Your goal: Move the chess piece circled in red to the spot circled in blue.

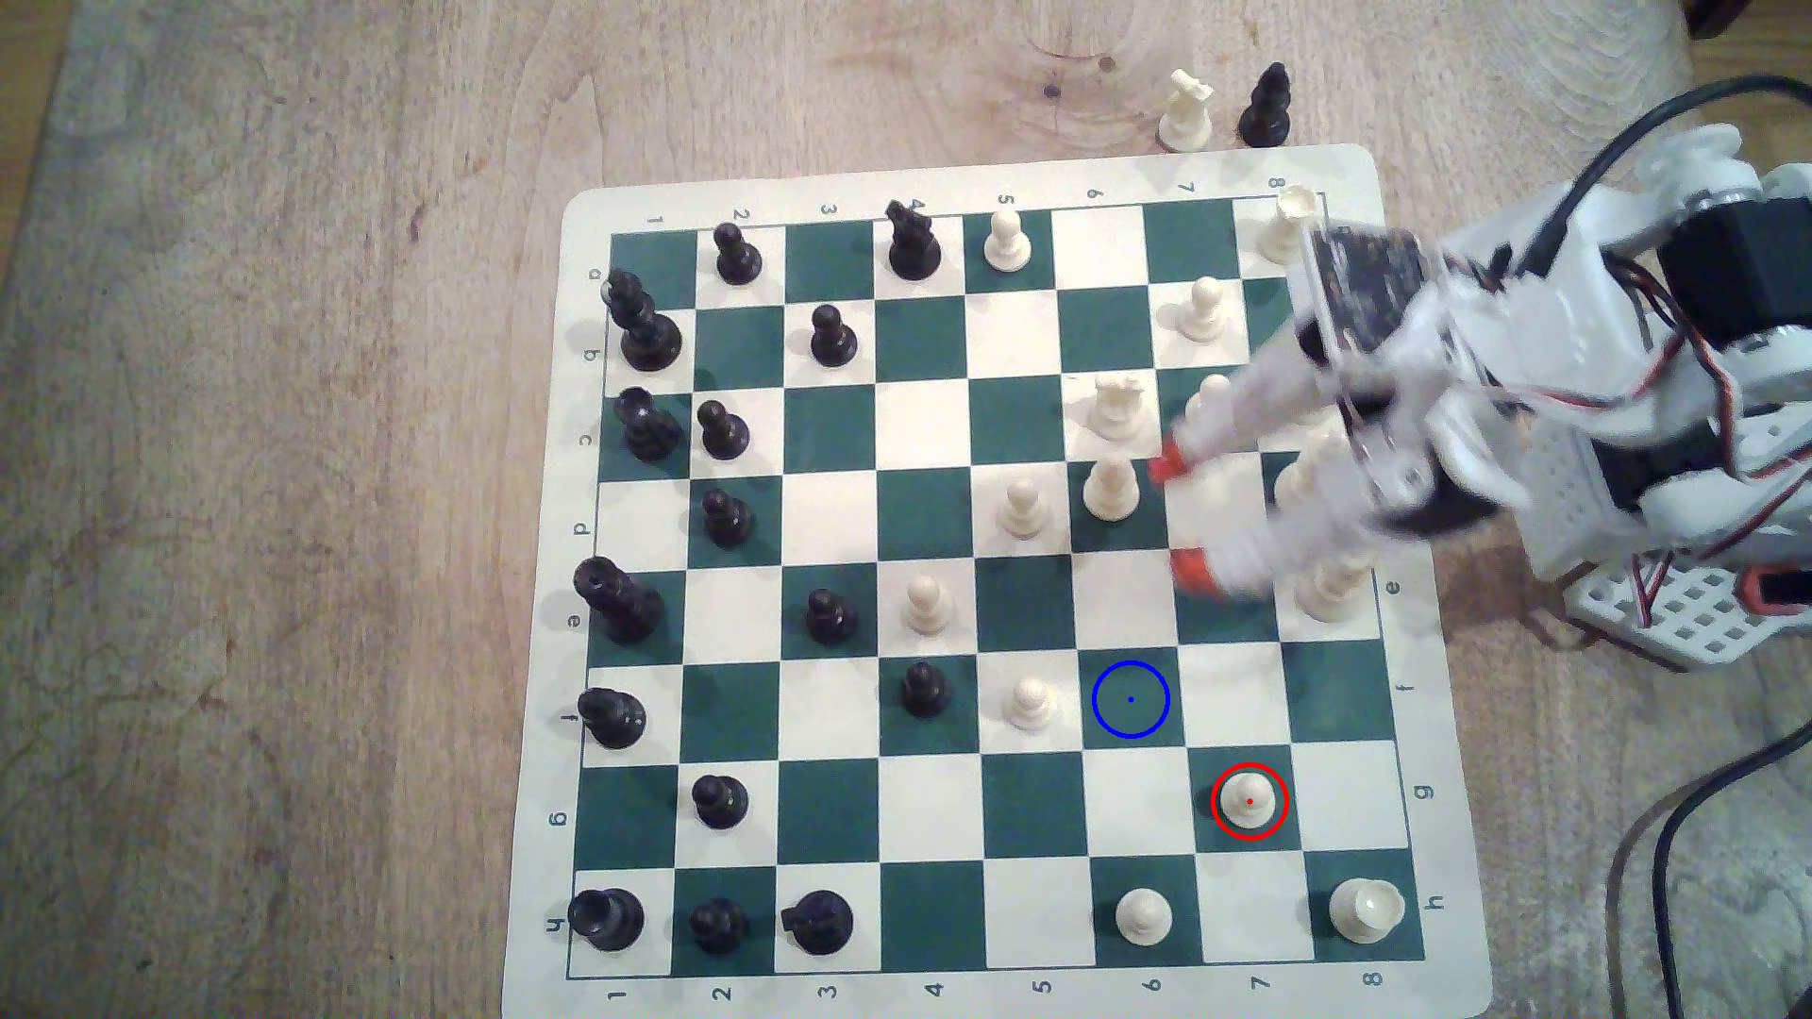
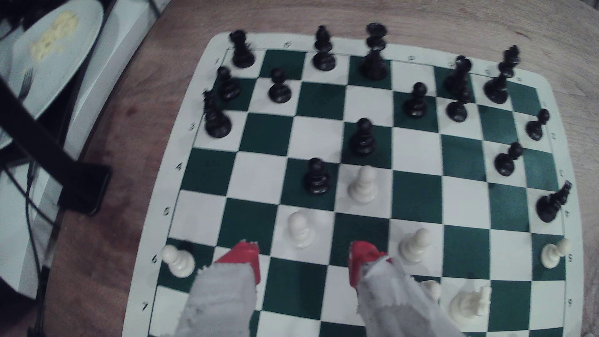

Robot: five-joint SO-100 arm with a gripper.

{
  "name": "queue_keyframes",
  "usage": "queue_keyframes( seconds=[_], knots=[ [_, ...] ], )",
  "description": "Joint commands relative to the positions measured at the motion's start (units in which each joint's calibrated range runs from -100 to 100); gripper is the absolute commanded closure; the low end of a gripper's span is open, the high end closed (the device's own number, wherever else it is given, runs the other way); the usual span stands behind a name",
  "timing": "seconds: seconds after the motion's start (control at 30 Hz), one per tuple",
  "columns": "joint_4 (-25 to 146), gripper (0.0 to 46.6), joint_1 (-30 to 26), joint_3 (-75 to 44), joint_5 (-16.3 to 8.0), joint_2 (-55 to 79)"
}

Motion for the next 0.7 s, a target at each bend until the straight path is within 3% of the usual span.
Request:
queue_keyframes(
  seconds=[0.0, 0.27, 0.67],
  knots=[
    [0.2, 29.7, -5.3, 0.8, 0.1, 5.2],
    [-1.1, 26.2, -10.3, 6.1, 0.4, 12.5],
    [-6.0, 29.7, -15.9, 9.3, -3.0, 17.2]
  ],
)
